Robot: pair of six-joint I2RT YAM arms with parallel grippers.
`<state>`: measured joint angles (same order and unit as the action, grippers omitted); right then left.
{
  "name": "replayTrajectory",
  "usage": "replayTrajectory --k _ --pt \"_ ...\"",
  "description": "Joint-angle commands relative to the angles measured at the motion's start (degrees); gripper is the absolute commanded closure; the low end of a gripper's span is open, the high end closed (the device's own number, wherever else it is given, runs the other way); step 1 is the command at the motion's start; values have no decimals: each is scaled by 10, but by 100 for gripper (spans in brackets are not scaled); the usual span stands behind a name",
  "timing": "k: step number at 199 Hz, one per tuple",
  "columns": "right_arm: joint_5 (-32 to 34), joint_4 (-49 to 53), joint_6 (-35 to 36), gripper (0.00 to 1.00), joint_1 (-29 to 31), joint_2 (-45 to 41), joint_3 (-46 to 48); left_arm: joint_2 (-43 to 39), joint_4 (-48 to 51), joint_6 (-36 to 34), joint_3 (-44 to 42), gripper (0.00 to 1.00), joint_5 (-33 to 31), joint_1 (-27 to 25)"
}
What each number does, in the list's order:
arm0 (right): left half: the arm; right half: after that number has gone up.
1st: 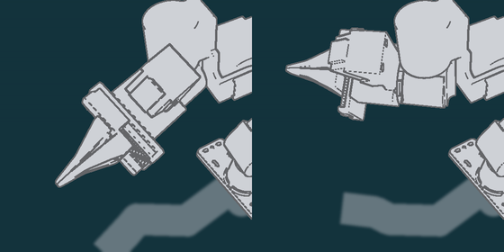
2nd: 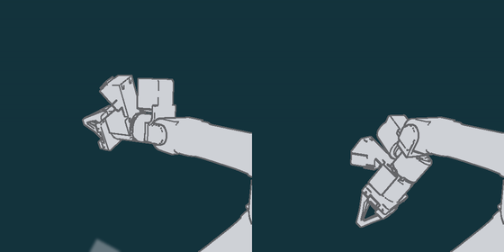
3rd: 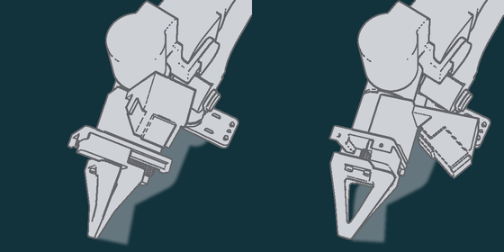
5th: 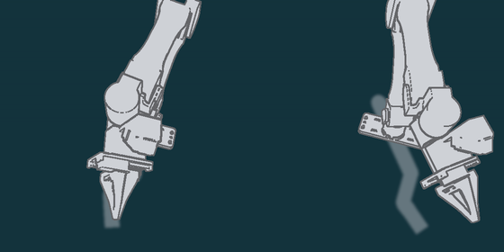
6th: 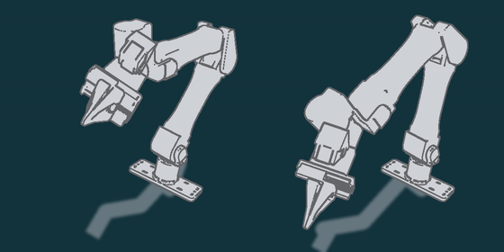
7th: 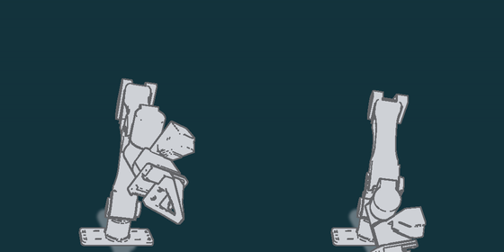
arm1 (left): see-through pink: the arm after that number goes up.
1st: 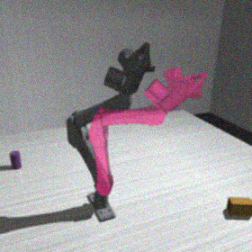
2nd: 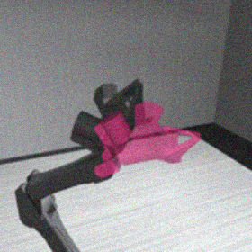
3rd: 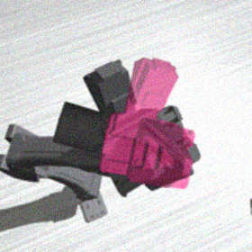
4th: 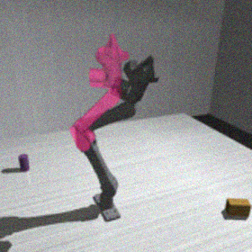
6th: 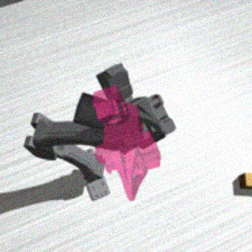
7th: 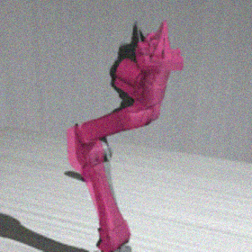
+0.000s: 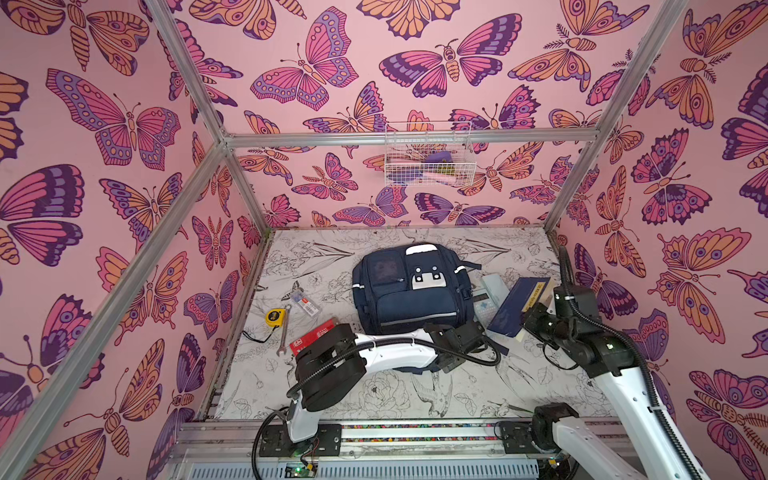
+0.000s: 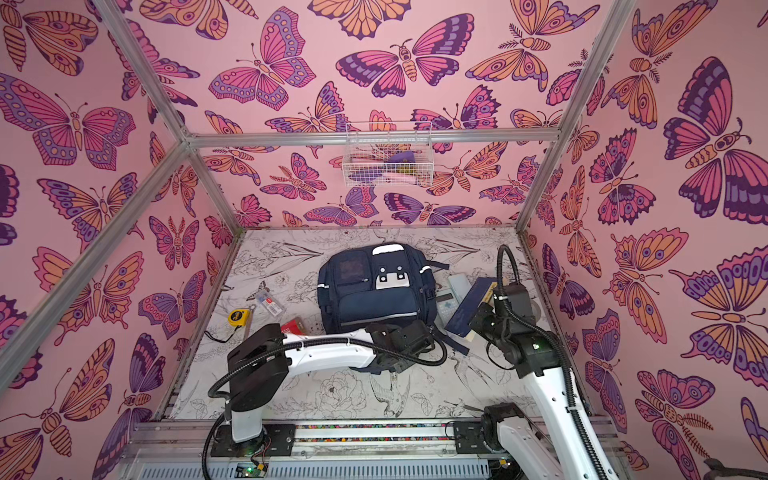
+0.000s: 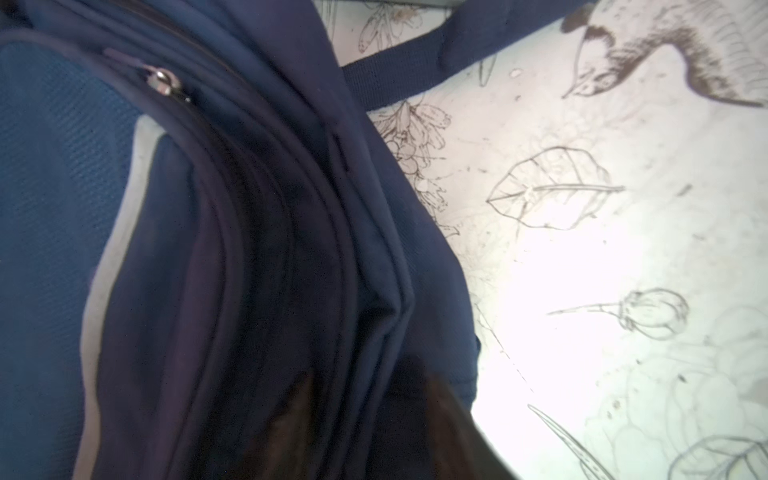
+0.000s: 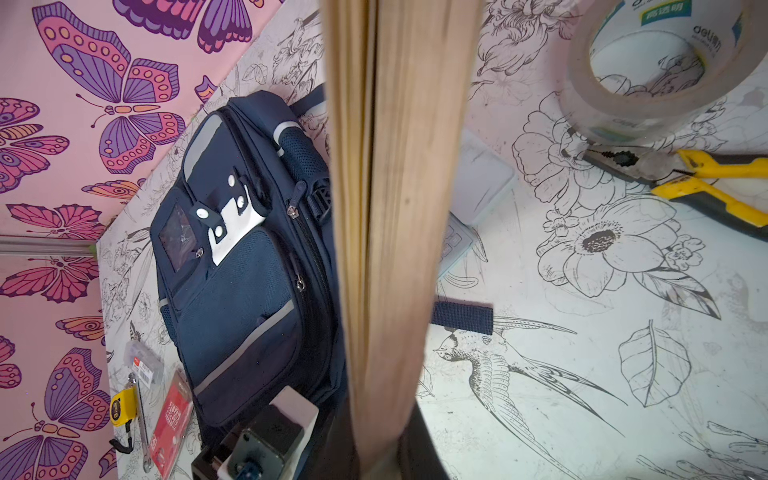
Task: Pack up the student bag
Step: 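Pinch the backpack's side fabric with the left gripper while the right holds the book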
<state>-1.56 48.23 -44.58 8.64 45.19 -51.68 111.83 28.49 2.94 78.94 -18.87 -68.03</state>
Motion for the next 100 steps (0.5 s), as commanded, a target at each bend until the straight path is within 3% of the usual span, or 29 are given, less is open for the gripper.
replayTrajectory --k 1,31,71,100 --pt "0 -7 2 100 -3 -13 -4 27 -1 8 17 74 5 4" --pt "2 -2 5 100 -5 -16 -3 3 -3 25 21 100 -10 9" --pt "3 -6 5 100 -7 -17 -4 -85 -23 36 8 100 -16 16" --pt "-12 -20 6 100 -7 -22 -6 -164 -52 69 -26 100 17 50"
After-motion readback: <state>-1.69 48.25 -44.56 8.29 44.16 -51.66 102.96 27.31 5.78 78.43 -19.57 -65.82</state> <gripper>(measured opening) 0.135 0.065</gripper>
